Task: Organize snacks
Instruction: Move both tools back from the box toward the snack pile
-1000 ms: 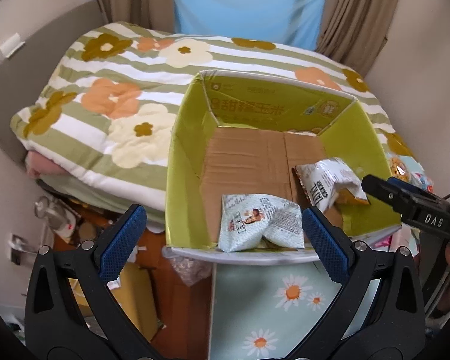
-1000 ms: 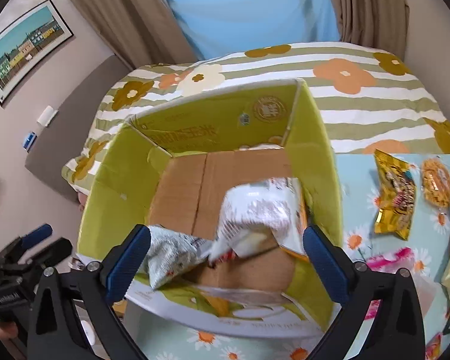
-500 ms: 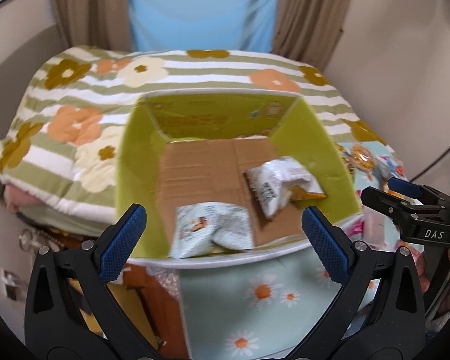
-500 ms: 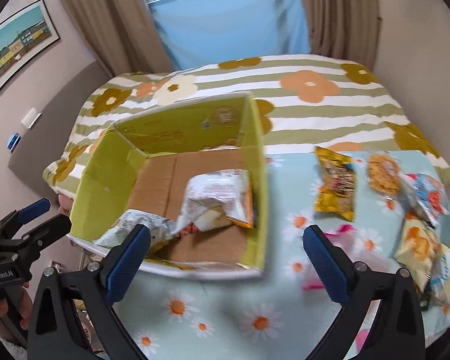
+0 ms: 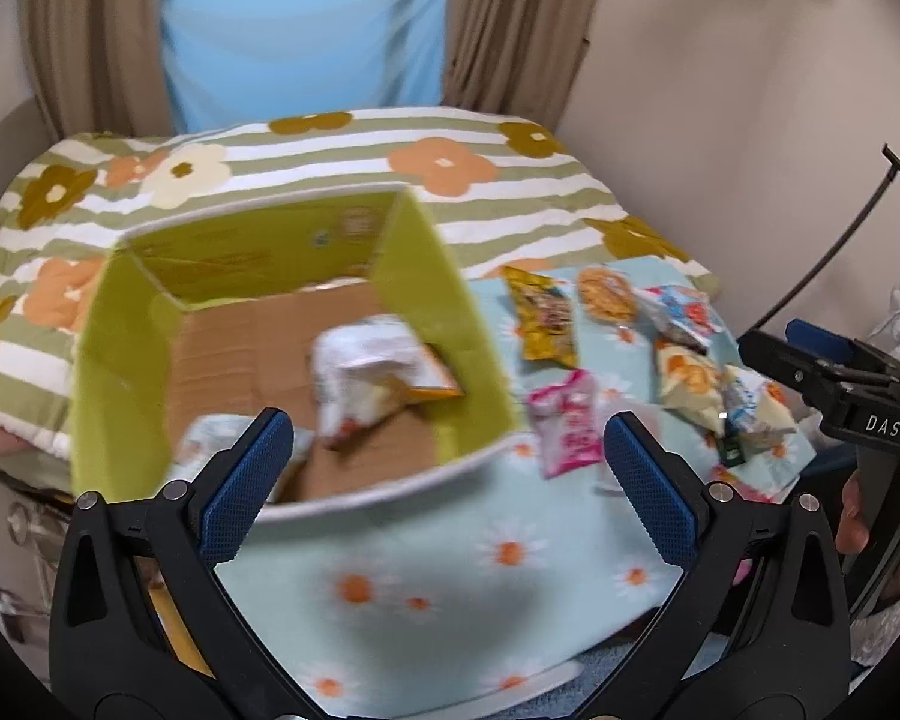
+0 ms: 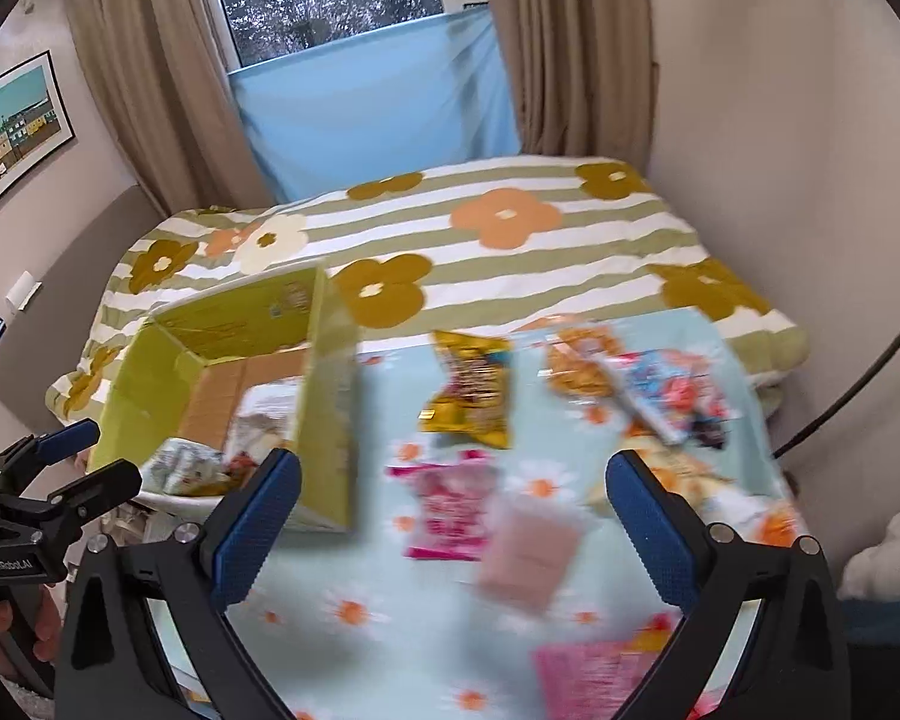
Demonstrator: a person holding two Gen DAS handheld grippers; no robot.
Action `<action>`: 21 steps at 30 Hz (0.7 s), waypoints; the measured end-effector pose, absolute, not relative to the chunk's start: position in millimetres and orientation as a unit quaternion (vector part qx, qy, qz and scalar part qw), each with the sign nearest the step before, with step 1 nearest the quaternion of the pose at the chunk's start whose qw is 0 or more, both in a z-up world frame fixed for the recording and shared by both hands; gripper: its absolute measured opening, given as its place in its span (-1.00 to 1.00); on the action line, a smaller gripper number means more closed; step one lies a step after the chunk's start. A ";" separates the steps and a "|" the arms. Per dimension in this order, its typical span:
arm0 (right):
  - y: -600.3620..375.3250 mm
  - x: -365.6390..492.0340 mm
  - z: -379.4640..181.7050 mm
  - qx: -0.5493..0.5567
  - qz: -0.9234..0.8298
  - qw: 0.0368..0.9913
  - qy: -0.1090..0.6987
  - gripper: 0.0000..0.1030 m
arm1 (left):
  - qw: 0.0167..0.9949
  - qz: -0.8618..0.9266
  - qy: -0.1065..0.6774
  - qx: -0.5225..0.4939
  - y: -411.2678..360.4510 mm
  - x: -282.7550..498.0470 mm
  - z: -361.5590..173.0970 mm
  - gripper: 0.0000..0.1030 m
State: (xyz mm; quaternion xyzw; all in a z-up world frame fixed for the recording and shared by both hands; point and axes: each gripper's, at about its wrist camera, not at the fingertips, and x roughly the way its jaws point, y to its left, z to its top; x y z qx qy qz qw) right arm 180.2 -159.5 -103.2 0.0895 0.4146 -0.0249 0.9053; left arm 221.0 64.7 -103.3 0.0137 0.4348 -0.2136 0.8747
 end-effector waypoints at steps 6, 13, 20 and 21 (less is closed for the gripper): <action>-220.8 144.9 -100.3 0.069 -0.032 0.907 0.413 0.97 | 0.856 -0.227 0.464 0.016 -11.1 180.8 -116.5 0.99; -275.2 117.2 -116.3 0.070 -0.012 0.902 0.426 0.97 | 0.838 -0.235 0.492 -0.006 -76.8 139.5 -138.1 0.99; -304.8 105.6 -136.4 0.066 0.017 0.891 0.449 0.97 | 0.814 -0.222 0.534 -0.044 -138.9 104.8 -181.1 0.99; -308.2 104.5 -139.3 0.067 0.021 0.889 0.452 0.97 | 0.814 -0.216 0.538 -0.044 -147.4 102.4 -186.4 0.99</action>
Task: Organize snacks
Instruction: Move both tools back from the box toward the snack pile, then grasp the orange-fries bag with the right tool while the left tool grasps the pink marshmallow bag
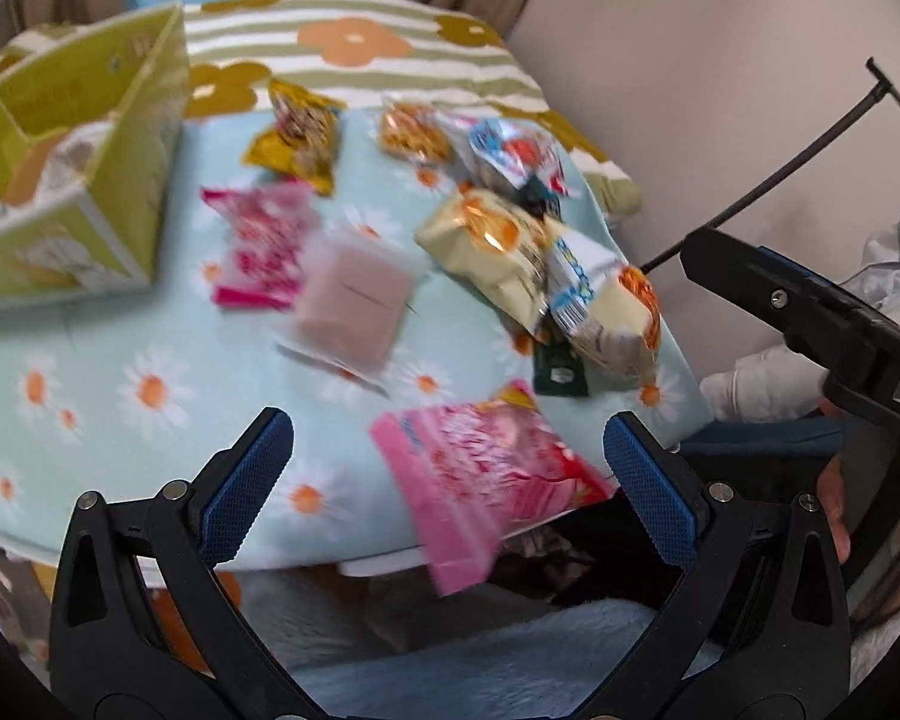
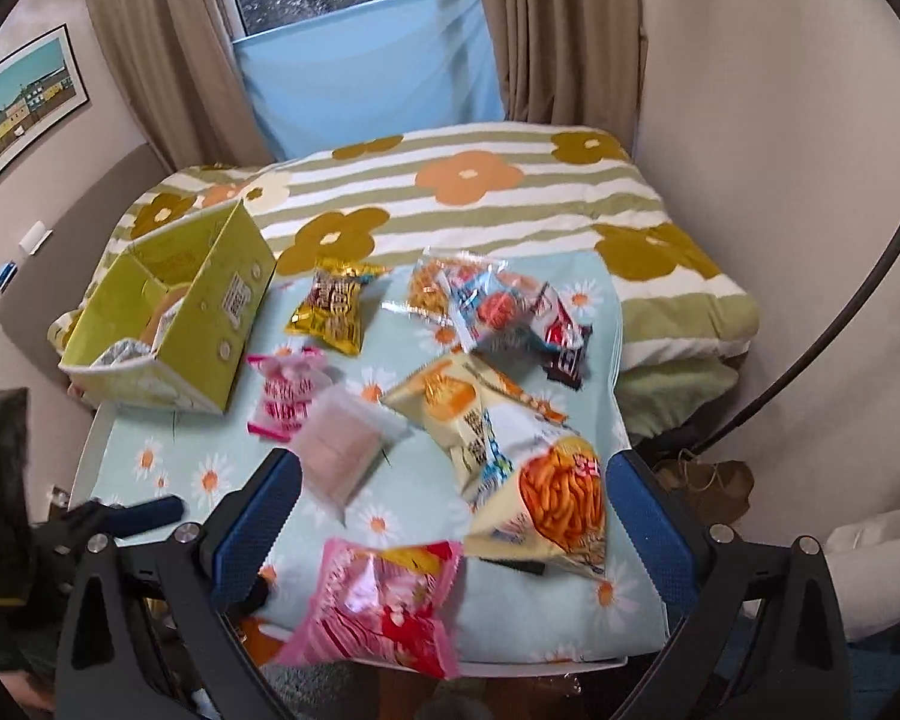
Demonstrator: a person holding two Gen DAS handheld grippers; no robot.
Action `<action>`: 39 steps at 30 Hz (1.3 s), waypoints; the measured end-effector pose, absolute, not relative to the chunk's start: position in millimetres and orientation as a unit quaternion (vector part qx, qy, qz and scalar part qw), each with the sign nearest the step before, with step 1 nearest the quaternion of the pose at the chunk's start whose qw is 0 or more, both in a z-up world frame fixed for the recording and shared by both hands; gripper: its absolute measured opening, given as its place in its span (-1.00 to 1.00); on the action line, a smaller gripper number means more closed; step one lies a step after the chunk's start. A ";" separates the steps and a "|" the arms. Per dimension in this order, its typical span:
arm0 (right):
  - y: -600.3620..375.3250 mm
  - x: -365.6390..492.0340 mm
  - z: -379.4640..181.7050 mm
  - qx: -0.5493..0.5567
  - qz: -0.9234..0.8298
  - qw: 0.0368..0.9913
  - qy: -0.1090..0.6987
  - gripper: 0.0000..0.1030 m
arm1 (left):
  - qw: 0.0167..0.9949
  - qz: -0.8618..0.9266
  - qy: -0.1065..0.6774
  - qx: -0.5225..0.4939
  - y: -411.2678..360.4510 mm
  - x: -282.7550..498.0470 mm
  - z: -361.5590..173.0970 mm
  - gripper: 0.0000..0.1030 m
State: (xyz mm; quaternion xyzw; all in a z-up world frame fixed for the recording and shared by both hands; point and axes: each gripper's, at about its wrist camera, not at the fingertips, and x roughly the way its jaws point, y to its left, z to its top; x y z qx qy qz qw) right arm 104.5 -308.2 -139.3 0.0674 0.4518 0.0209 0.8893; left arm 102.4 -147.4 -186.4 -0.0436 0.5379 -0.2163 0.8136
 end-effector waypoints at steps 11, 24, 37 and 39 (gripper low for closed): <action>-342.4 106.4 -187.1 0.071 0.022 0.871 0.486 0.97 | 0.794 -0.168 0.585 -0.003 -209.4 105.2 -240.5 0.99; -342.4 106.5 -224.8 0.056 0.043 0.863 0.500 0.97 | 0.777 -0.118 0.618 -0.022 -198.1 103.4 -290.8 0.99; -336.2 126.9 -253.6 0.019 0.029 0.867 0.498 0.97 | 0.787 -0.151 0.598 -0.014 -197.1 96.1 -284.4 0.46; -334.8 130.2 -256.5 0.011 0.028 0.867 0.498 0.96 | 0.786 -0.152 0.599 -0.015 -195.1 96.2 -281.8 0.46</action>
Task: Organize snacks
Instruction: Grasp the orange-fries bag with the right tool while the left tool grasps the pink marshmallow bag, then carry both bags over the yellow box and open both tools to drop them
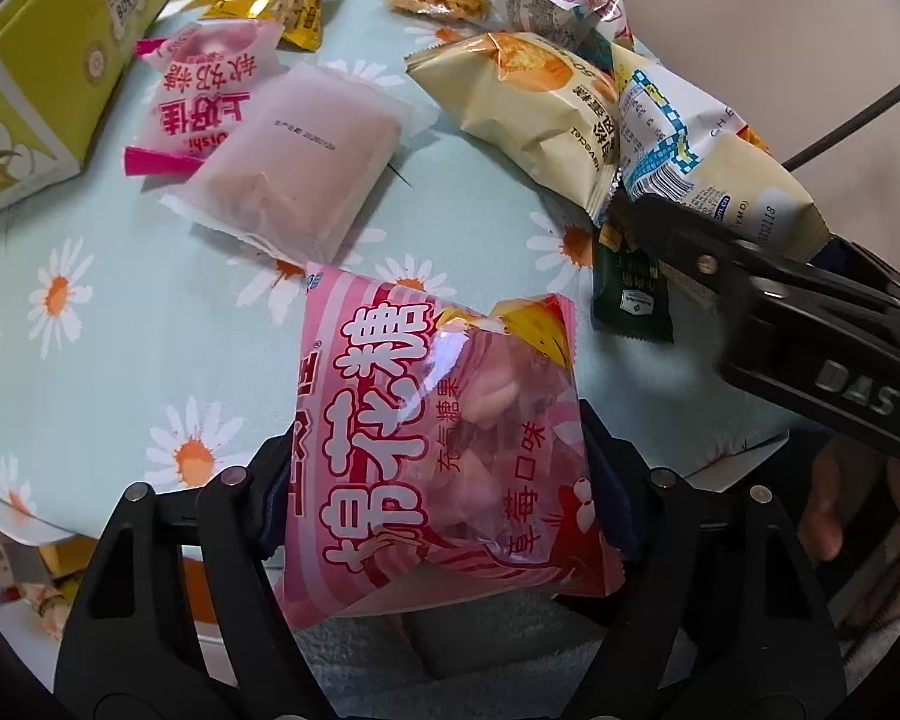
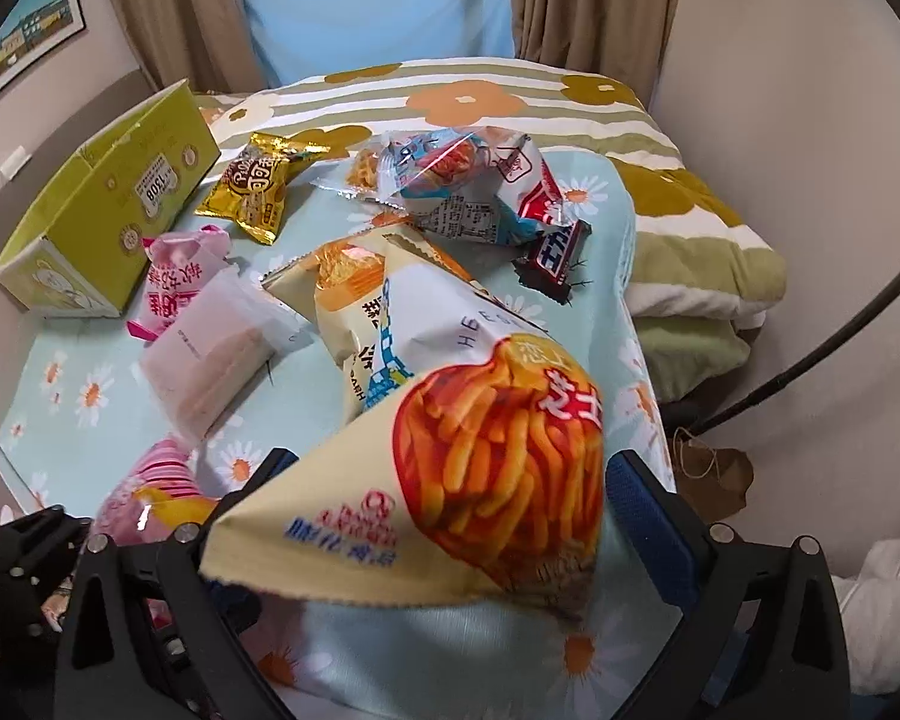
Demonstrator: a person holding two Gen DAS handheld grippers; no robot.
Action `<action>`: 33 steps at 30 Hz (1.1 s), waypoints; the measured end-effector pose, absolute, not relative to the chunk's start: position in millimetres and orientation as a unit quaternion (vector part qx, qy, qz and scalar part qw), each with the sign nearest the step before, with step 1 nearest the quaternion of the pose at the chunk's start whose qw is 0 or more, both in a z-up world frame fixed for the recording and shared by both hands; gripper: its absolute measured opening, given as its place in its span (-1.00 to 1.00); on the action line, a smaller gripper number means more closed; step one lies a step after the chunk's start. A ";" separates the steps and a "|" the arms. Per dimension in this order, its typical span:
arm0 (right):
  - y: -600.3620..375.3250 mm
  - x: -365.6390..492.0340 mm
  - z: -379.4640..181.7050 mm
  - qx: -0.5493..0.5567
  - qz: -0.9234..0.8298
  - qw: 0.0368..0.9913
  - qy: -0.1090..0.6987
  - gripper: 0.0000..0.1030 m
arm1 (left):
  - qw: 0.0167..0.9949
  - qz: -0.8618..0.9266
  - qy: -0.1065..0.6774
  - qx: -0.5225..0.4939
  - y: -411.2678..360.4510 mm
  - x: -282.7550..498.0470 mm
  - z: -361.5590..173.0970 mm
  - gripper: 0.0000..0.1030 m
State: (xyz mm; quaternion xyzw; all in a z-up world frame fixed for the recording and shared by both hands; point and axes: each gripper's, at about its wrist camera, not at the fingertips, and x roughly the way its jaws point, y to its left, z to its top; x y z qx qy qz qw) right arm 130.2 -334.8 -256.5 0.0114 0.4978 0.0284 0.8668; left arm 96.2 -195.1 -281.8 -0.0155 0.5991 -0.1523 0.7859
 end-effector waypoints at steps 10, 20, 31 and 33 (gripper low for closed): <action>-336.3 133.7 -266.3 0.001 0.024 0.861 0.509 0.34 | 0.788 -0.162 0.594 -0.008 -195.1 99.1 -265.3 0.46; -330.5 116.9 -234.6 0.018 0.036 0.875 0.482 0.18 | 0.814 -0.158 0.559 0.004 -182.9 92.2 -226.2 0.46; -299.8 123.7 -170.5 0.009 0.069 0.899 0.432 0.18 | 0.862 -0.122 0.492 -0.011 -125.8 105.3 -159.2 0.46; -285.8 128.5 -156.7 0.006 0.077 0.905 0.418 0.18 | 0.872 -0.114 0.477 -0.014 -110.0 112.4 -147.7 0.46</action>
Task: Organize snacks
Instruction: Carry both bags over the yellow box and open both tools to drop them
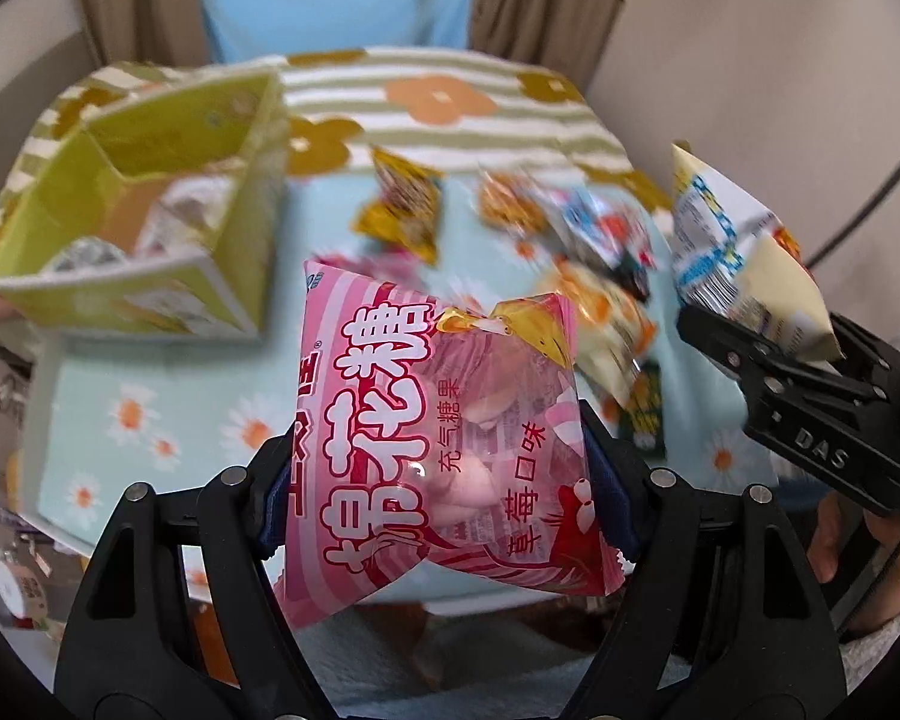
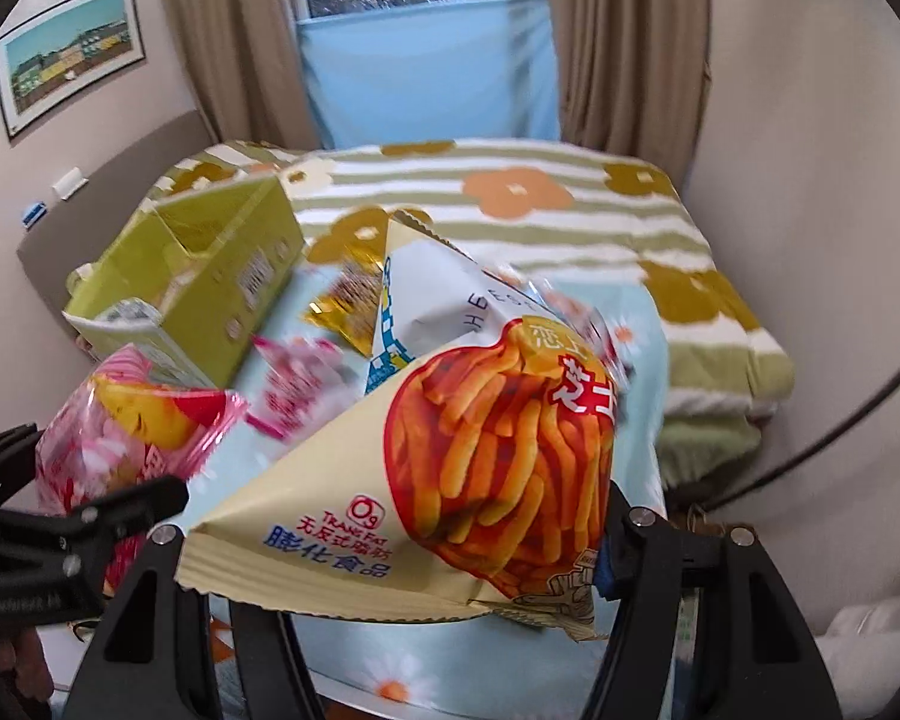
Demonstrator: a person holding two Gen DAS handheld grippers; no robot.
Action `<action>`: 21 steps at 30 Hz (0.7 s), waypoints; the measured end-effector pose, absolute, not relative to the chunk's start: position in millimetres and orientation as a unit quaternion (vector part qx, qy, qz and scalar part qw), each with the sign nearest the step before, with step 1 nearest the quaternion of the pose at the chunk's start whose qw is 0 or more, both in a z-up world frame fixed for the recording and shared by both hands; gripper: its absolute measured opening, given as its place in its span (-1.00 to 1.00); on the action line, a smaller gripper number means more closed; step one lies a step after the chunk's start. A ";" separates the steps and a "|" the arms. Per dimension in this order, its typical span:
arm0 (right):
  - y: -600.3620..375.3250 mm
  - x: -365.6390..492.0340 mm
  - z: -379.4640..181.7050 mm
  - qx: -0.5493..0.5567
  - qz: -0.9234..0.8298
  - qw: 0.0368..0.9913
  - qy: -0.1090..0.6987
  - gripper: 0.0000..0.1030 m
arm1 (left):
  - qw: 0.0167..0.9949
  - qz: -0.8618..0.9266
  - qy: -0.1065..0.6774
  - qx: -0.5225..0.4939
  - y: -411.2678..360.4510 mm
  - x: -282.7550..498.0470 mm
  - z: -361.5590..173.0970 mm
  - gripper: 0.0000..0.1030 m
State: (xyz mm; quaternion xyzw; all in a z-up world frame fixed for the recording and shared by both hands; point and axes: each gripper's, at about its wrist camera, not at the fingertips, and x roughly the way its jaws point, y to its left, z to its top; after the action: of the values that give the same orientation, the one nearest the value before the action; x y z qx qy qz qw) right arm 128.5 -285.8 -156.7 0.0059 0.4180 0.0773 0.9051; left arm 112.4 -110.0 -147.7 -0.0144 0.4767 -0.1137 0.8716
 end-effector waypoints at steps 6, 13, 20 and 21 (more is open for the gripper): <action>-244.4 146.0 -124.5 0.002 0.096 0.915 0.392 0.18 | 0.893 -0.098 0.439 -0.029 -56.5 139.0 -112.2 0.46; -179.2 186.4 -98.0 -0.005 0.118 0.921 0.370 0.18 | 0.906 -0.082 0.414 -0.041 19.2 192.0 -83.7 0.46; -96.8 241.4 -97.8 -0.013 0.141 0.918 0.371 0.18 | 0.907 -0.065 0.414 -0.043 96.1 248.4 -74.1 0.46; -90.0 246.9 -98.8 -0.012 0.144 0.916 0.374 0.18 | 0.906 -0.063 0.416 -0.045 107.8 257.1 -74.5 0.46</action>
State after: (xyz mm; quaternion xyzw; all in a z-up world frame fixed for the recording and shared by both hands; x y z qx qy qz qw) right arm 246.9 -90.0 -98.8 -0.0122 0.3736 0.1436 0.9163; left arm 257.1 107.8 -74.5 -0.0451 0.4162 -0.0626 0.9060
